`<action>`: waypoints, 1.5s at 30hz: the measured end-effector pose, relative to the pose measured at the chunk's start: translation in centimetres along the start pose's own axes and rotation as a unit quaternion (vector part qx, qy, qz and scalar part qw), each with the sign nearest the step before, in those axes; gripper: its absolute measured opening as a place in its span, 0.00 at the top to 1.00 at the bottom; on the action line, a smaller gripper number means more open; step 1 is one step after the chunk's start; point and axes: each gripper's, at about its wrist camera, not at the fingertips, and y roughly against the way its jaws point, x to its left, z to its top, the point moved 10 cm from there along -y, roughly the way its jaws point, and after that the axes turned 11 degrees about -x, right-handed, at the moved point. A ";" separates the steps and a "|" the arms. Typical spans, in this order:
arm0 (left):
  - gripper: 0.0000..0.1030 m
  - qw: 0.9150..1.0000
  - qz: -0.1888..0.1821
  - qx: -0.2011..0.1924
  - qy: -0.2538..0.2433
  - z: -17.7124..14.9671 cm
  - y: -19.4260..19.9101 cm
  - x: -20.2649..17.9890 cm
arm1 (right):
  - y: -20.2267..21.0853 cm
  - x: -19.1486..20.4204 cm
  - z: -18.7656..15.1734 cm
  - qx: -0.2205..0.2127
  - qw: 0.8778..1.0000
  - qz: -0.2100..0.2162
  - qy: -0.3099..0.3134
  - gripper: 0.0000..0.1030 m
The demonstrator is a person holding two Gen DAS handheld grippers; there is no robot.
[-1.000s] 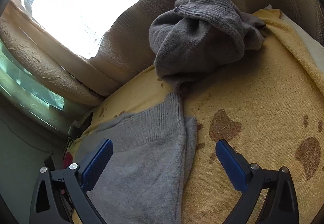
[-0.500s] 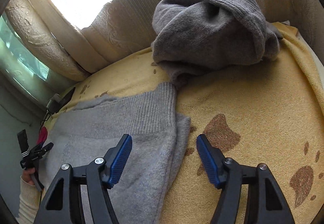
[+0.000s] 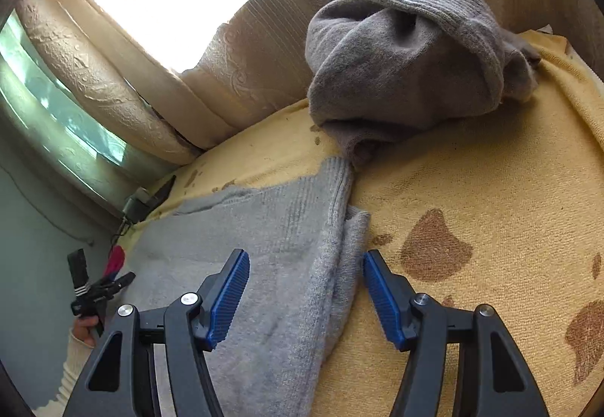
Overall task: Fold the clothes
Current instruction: 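Pinch the sweater's folded edge with the right gripper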
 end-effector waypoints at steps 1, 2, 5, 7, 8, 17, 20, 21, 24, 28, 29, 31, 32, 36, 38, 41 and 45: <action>0.00 1.000 0.000 0.000 0.000 0.0 0.0 0.0 | -0.1 0.2 -0.1 0.002 1.000 0.006 0.000 0.37; 0.00 1.000 0.000 0.000 0.000 0.0 0.0 0.0 | -0.2 0.4 -0.3 0.004 1.000 0.013 -0.001 0.37; 0.00 1.000 -0.002 -0.001 0.002 0.0 0.0 0.0 | -0.5 1.1 -0.7 0.010 0.999 0.032 -0.002 0.43; 0.00 1.000 -0.004 -0.001 0.004 0.1 0.0 0.0 | -0.7 1.7 -1.1 0.012 0.999 0.045 0.006 0.49; 0.00 1.000 -0.004 -0.001 0.004 0.1 0.1 0.0 | -0.8 2.0 -1.2 0.011 0.999 0.044 0.016 0.49; 0.00 1.000 -0.002 -0.001 0.003 0.1 0.0 0.1 | -1.1 -0.6 -0.7 -0.005 1.000 0.010 -0.029 0.77; 0.00 1.000 -0.001 0.000 0.002 0.0 0.0 0.0 | -1.2 0.0 -0.8 -0.009 1.000 -0.016 0.009 0.78; 0.00 1.000 -0.001 0.000 0.002 0.0 0.0 0.0 | -1.2 0.2 -0.9 -0.008 1.000 -0.023 0.020 0.81; 0.00 1.000 -0.002 -0.001 0.003 0.0 0.0 0.0 | -0.6 1.0 -0.7 -0.027 0.998 -0.038 0.051 0.87; 0.00 1.000 -0.002 0.000 0.002 0.0 0.0 0.1 | 0.6 4.9 -0.6 -0.076 0.967 -0.121 0.210 0.88; 0.00 1.000 -0.001 0.000 0.001 0.1 0.0 0.0 | 0.8 6.1 -0.7 -0.084 0.955 -0.138 0.247 0.88; 0.00 1.000 0.000 0.000 0.000 0.1 -0.1 0.0 | 0.7 7.7 -1.0 -0.089 0.943 -0.149 0.286 0.88; 0.00 1.000 0.000 0.000 0.000 0.1 -0.1 0.0 | 0.6 8.0 -1.1 -0.089 0.939 -0.154 0.295 0.88; 0.00 1.000 0.000 0.001 0.000 0.1 -0.1 0.0 | 0.5 8.6 -1.2 -0.093 0.931 -0.169 0.312 0.88; 0.00 1.000 0.000 0.001 0.000 0.1 -0.1 0.0 | 0.7 8.5 -1.1 -0.097 0.929 -0.174 0.312 0.88; 0.00 1.000 -0.001 0.000 0.002 0.2 -0.1 0.1 | 1.1 8.7 -1.2 -0.102 0.927 -0.175 0.315 0.88; 0.00 1.000 -0.013 0.001 0.012 0.2 0.2 0.3 | 1.1 8.9 -1.4 -0.105 0.927 -0.172 0.317 0.88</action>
